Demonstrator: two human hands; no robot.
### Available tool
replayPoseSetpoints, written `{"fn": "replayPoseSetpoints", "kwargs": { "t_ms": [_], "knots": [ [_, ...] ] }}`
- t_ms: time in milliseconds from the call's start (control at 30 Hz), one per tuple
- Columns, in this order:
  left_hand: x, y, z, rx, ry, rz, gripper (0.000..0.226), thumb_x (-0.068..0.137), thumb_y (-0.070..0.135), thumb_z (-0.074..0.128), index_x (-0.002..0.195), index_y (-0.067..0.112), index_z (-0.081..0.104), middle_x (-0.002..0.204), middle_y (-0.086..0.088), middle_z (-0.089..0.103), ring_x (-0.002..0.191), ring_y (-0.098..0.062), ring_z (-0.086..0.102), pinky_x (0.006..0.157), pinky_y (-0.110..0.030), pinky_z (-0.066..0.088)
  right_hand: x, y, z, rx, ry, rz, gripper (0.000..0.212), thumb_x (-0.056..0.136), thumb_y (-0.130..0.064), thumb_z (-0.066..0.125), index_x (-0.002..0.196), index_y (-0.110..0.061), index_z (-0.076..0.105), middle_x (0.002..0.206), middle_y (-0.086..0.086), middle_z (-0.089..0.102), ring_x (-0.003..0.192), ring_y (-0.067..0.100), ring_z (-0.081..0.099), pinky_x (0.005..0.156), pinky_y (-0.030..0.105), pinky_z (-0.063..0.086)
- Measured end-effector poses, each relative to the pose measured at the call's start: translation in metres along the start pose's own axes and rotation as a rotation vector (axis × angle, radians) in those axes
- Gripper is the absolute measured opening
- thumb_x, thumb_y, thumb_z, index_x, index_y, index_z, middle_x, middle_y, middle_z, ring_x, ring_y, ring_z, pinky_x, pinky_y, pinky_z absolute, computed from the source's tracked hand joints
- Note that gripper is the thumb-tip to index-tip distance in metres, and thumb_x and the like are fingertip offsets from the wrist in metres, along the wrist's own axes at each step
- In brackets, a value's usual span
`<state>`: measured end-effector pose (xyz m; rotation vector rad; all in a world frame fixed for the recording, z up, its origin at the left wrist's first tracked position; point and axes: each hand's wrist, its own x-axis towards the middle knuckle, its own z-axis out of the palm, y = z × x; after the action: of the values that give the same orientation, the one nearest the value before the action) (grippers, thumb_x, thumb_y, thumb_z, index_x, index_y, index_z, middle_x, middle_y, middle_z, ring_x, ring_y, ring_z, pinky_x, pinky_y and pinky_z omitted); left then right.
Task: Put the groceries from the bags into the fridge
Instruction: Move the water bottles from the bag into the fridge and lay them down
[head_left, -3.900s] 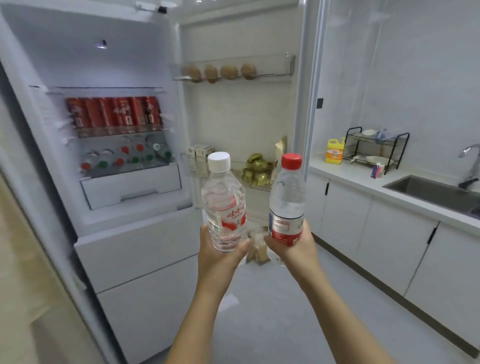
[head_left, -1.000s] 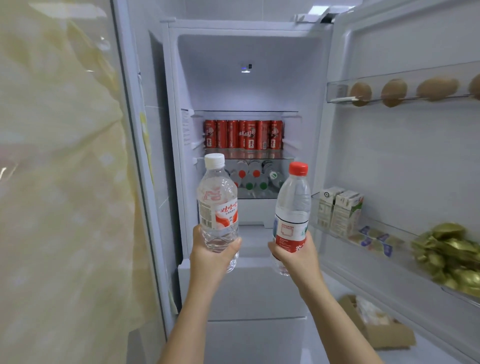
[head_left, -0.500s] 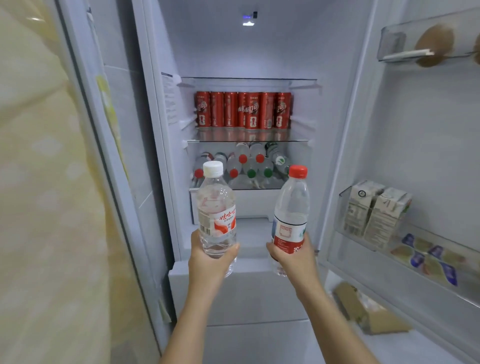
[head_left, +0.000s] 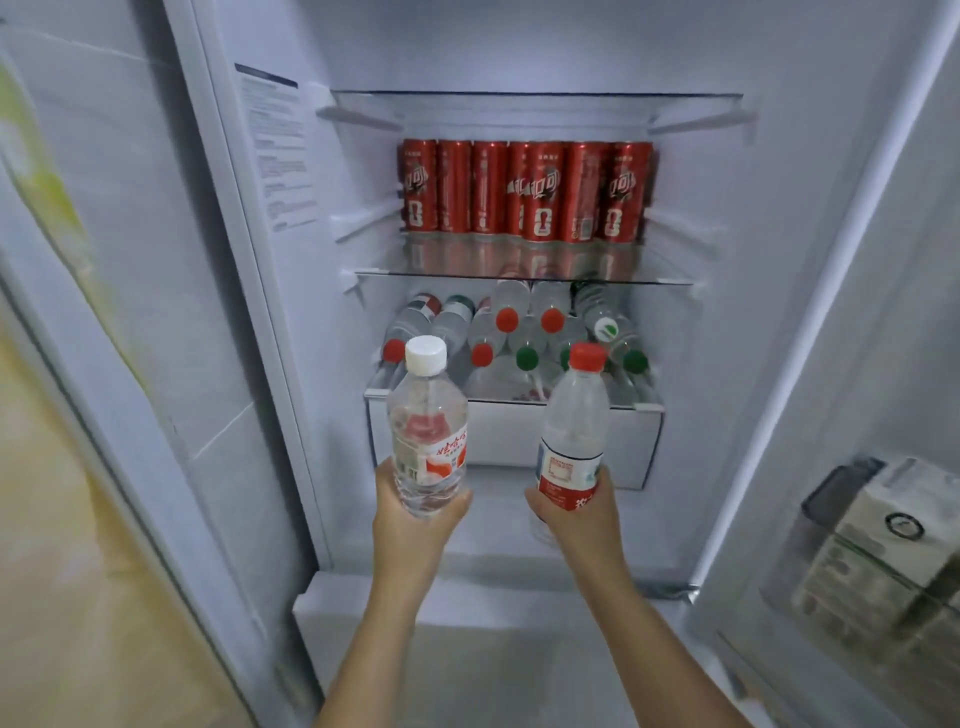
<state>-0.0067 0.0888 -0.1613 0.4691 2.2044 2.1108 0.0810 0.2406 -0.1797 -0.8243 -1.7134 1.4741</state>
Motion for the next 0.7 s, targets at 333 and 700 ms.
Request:
{"fn": "replayPoseSetpoints", "kwargs": {
  "t_ms": [333, 700],
  "knots": [
    [0.039, -0.049, 0.024, 0.051, 0.05, -0.136, 0.06, 0.066, 0.006, 0.087, 0.108, 0.023, 0.047, 0.098, 0.007, 0.066, 0.088, -0.013, 0.067, 0.083, -0.043, 0.056, 0.044, 0.034, 0.02, -0.028, -0.087, 0.051, 0.055, 0.069, -0.011, 0.086, 0.103, -0.032, 0.048, 0.097, -0.014, 0.063, 0.088, 0.001, 0.062, 0.069, 0.016, 0.046],
    [0.084, -0.078, 0.021, 0.059, -0.051, -0.16, 0.06, 0.068, 0.006, 0.085, 0.107, 0.029, 0.047, 0.107, 0.006, 0.065, 0.095, -0.009, 0.065, 0.086, -0.039, 0.054, 0.068, 0.058, 0.048, -0.079, -0.048, 0.02, 0.052, 0.066, 0.0, 0.085, 0.1, -0.026, 0.056, 0.095, -0.002, 0.07, 0.083, 0.005, 0.068, 0.066, 0.013, 0.051]
  ]
}}
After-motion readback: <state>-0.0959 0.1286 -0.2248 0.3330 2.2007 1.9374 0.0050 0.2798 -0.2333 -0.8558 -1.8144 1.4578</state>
